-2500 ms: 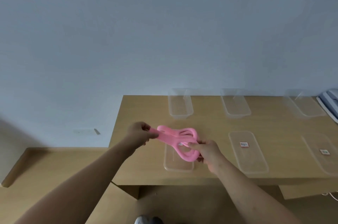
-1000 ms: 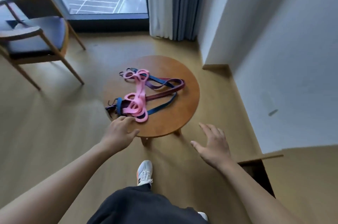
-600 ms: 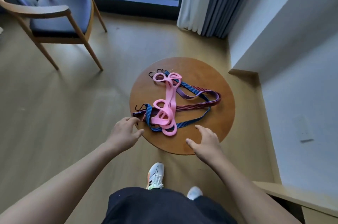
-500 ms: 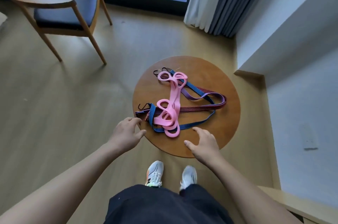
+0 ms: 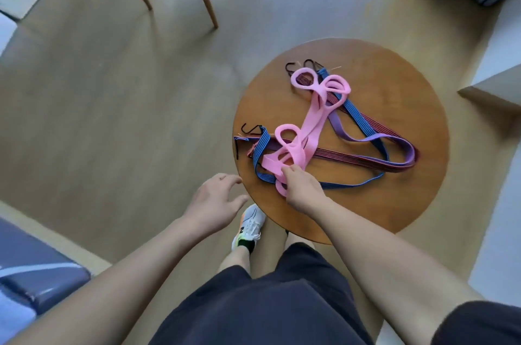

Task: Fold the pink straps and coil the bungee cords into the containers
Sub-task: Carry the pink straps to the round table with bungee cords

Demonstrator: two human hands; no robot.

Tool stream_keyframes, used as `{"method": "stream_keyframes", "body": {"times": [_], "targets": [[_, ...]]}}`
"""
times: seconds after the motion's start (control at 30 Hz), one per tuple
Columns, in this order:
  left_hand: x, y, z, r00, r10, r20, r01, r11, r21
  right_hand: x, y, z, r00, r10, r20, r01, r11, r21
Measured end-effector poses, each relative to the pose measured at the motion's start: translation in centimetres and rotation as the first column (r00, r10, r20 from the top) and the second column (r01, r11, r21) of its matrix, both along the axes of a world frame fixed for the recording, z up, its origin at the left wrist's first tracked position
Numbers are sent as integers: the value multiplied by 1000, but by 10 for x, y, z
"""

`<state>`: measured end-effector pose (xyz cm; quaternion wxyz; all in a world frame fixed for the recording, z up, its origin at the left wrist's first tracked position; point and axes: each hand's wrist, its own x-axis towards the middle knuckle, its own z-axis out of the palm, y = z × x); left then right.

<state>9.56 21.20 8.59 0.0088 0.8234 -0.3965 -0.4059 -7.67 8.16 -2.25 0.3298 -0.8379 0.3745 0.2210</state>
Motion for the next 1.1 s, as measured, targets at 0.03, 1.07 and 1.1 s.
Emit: {"method": "stream_keyframes", "body": {"times": [0.03, 1.07, 1.1], "targets": [[-3, -1, -2, 1000, 6, 1, -6, 1000, 15, -2, -2, -2, 1000, -8, 23, 8, 1000, -9], [-35, -115, 66, 674, 424, -605, -565, 824, -52, -39, -102, 34, 303, -941, -152, 762, 143, 631], [-33, -113, 65, 668, 440, -600, -581, 812, -51, -33, -102, 28, 323, -925, -201, 739, 114, 664]]}}
